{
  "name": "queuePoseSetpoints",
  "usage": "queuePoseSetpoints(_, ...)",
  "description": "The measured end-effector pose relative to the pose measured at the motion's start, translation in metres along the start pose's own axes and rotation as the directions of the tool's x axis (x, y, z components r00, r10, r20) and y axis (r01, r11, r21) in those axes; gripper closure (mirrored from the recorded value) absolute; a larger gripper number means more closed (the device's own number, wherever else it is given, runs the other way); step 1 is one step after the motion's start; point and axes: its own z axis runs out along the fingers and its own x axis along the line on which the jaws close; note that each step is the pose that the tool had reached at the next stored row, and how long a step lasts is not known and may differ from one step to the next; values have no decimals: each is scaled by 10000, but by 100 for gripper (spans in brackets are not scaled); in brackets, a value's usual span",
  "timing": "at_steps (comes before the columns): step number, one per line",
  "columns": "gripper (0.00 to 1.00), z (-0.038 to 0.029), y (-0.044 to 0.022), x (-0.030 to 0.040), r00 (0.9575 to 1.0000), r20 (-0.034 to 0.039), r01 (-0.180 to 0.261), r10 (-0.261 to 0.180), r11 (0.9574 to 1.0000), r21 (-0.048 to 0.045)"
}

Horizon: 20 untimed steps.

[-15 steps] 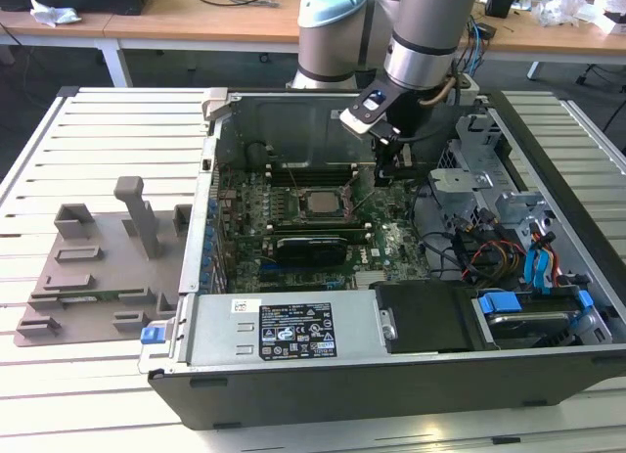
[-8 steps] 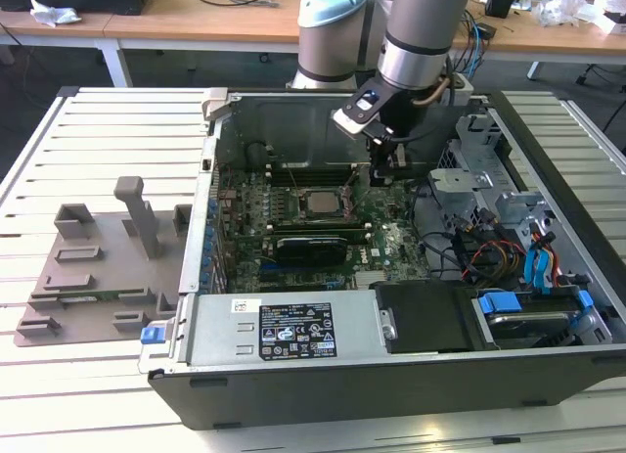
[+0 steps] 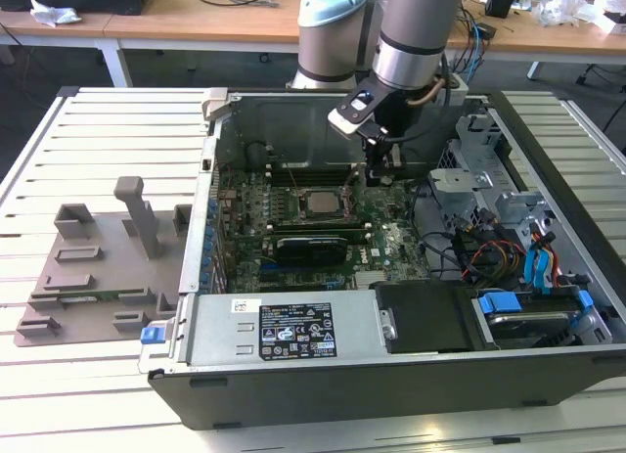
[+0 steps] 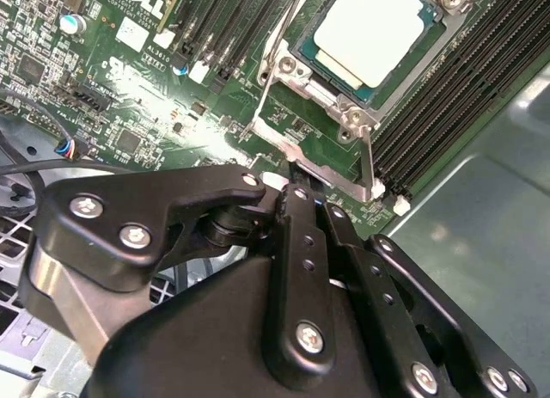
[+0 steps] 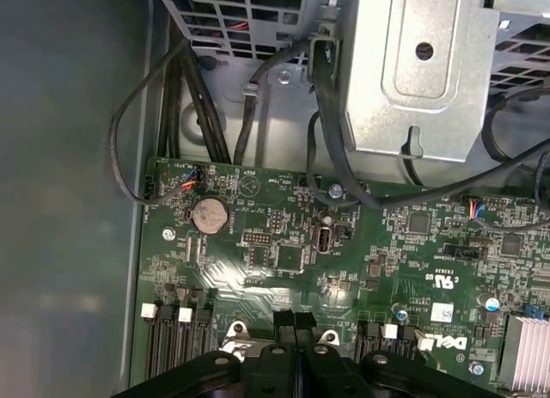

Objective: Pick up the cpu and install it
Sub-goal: 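Close the cpu cover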

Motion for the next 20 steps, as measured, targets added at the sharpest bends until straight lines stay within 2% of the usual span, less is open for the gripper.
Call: queuePoseSetpoints(20, 89, 14, -153, 15, 10000, 0, 0, 0, 10000, 0)
